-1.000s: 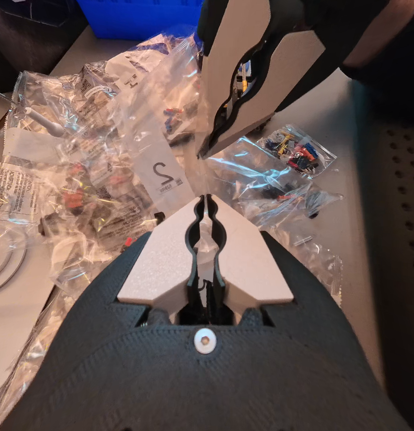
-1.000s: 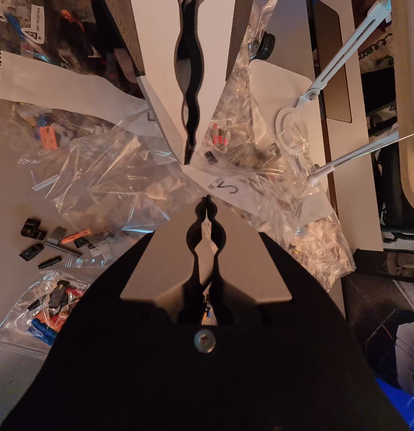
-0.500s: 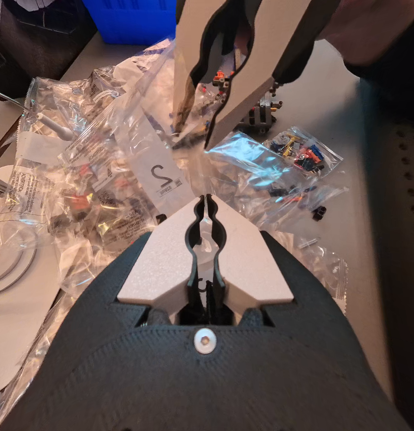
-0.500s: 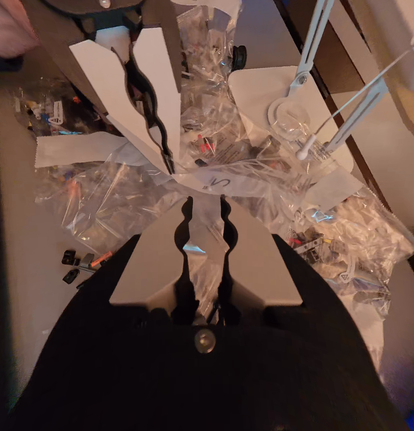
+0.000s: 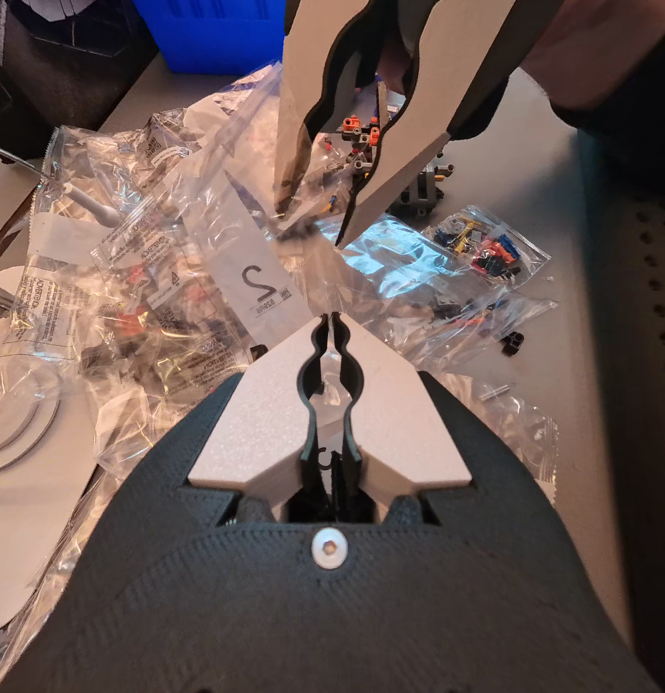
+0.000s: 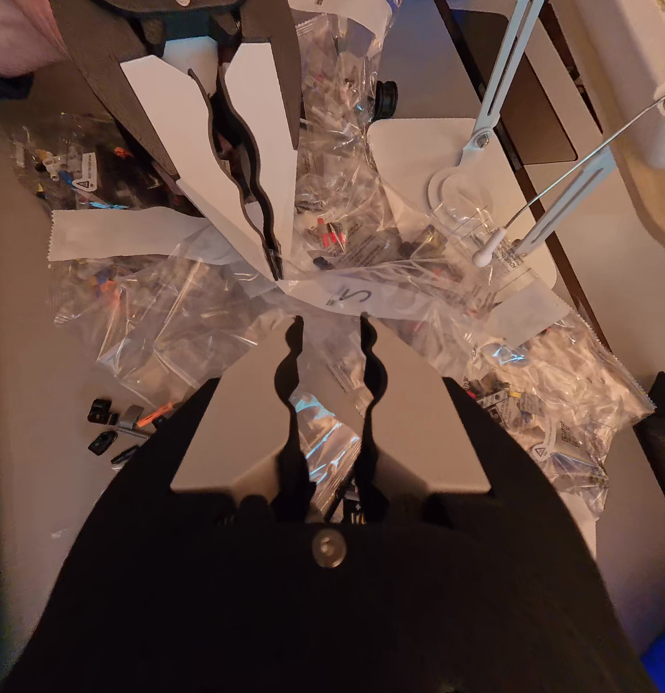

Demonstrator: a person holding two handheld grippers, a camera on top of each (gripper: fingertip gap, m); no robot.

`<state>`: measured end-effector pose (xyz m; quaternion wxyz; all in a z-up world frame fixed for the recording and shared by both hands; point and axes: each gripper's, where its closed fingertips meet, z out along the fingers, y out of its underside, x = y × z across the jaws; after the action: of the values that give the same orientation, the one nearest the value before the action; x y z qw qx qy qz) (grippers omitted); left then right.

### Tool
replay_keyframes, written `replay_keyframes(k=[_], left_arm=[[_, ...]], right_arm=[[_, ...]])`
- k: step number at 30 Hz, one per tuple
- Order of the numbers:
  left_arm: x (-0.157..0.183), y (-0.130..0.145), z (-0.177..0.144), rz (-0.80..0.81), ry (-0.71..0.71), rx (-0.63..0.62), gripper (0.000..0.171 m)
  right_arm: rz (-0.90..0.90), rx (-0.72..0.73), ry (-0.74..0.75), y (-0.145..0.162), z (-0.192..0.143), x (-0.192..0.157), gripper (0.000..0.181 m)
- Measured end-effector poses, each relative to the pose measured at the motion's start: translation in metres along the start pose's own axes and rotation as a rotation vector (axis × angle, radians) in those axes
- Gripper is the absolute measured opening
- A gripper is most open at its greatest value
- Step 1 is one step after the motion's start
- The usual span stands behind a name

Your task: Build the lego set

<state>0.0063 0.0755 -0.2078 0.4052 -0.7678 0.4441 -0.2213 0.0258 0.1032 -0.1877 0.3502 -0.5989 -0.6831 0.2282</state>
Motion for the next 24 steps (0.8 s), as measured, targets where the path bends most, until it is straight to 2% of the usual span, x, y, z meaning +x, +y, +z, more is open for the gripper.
replay_keyframes(k=[5, 15, 24], left_arm=[[0.001, 0.000, 0.000, -0.002, 0.005, 0.001, 0.000], [0.002, 0.001, 0.000, -0.004, 0.013, -0.004, 0.000], [0.003, 0.002, 0.002, -0.005, 0.021, -0.009, 0.002]], right_arm=[[-0.060, 0.023, 0.009, -0.007, -0.002, -0.004, 0.029], [-0.148, -0.036, 0.011, 0.000, 0.008, -0.012, 0.029], [-0.164, -0.076, 0.008, 0.007, 0.010, -0.014, 0.006]])
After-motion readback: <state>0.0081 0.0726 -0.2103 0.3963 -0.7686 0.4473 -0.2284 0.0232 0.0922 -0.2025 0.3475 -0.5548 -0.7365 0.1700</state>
